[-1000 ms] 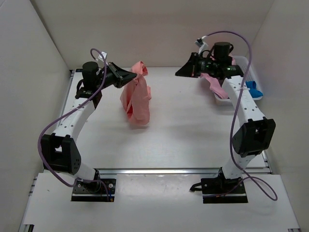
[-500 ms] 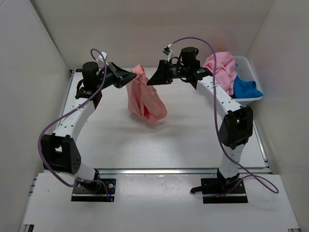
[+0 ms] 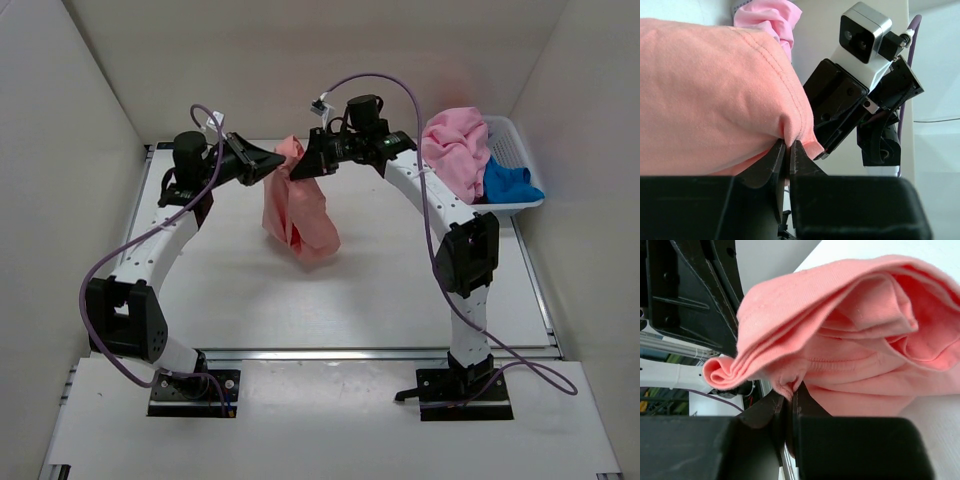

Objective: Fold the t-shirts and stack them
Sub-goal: Flatten out the tshirt

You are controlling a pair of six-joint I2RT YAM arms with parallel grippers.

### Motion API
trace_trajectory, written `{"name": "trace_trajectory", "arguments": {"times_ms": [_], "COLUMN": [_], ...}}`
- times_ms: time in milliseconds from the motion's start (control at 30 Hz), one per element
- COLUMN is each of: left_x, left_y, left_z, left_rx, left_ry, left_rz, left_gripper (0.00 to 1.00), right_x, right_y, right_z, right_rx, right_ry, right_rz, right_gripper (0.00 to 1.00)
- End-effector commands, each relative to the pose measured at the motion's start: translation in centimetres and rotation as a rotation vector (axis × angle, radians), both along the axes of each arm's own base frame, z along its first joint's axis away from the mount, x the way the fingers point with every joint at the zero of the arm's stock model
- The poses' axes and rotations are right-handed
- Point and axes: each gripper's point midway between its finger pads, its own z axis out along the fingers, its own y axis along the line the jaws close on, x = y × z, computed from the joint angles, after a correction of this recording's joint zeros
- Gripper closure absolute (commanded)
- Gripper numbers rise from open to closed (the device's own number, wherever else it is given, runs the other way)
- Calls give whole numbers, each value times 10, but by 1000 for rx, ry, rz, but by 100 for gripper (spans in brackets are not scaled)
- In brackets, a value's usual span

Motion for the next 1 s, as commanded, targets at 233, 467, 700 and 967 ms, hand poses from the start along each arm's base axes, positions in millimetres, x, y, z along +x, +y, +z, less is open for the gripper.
{"name": "trace_trajectory", "arguments": {"times_ms": [233,467,700,967], "left_x": [-15,-18,-17,-10], "left_y": [-2,-4,-8,-11], "left_z": [36,34,24,2], "left_rx": [-60,-65,-40,27], "left_ry": [-109,-98,-82,-39], "left_rz": [-26,-33,-44,-34], "left_gripper": [72,87,55,51], "right_x": [0,3,5,3], "right_y": [-22,-23,-24,-18], "right_z": [22,20,23,22], "right_rx": [13,15,21,34], "right_ry": [-44,-29,-40,-34], "right_rz": [-28,-37,-40,-16], "right_gripper": [100,99,100,100]}}
